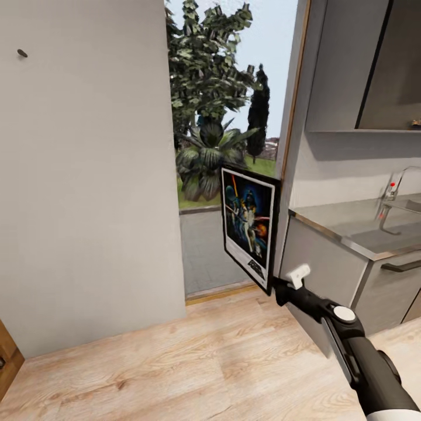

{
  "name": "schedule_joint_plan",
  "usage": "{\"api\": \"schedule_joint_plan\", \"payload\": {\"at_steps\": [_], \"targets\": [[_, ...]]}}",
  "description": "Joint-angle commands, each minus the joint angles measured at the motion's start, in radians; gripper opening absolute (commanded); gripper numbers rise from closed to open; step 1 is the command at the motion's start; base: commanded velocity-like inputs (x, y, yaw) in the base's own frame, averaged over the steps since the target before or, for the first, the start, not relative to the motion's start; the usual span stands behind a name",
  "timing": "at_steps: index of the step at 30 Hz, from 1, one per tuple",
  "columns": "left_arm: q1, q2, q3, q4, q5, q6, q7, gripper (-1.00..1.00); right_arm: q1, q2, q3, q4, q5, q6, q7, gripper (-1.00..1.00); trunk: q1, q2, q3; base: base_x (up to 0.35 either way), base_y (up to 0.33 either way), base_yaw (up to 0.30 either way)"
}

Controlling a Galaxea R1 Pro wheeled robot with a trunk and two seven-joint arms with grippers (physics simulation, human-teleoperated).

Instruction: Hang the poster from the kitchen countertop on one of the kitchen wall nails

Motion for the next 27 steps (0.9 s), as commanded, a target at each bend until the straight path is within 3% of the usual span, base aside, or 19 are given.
{"api": "schedule_joint_plan", "payload": {"at_steps": [1,4,9,18,27], "targets": [[0.000,0.000,0.001,-0.001,0.000,-0.002,0.000,1.00,0.002,-0.005,-0.002,-0.002,0.012,0.005,0.037,-1.00,0.000,-0.001,-0.001,0.000,0.000,0.000],[0.000,0.000,0.001,-0.001,0.000,-0.002,-0.001,1.00,0.010,-0.019,-0.006,-0.003,0.030,0.005,0.170,-1.00,0.000,-0.001,-0.001,0.000,0.000,0.000],[0.000,0.001,0.002,-0.002,0.000,-0.002,-0.001,1.00,0.013,-0.026,-0.033,-0.003,0.037,0.006,0.276,-1.00,0.000,-0.001,-0.001,0.000,0.000,0.000],[0.000,0.004,0.002,-0.004,0.001,-0.002,-0.001,1.00,0.014,-0.023,-0.045,0.010,0.030,0.001,0.339,-1.00,0.000,-0.001,-0.001,0.000,0.000,0.000],[0.000,0.005,0.003,-0.007,0.001,-0.003,-0.001,1.00,0.014,-0.017,-0.043,0.021,0.024,0.001,0.357,-1.00,0.000,-0.001,-0.001,0.000,0.000,0.000]]}}
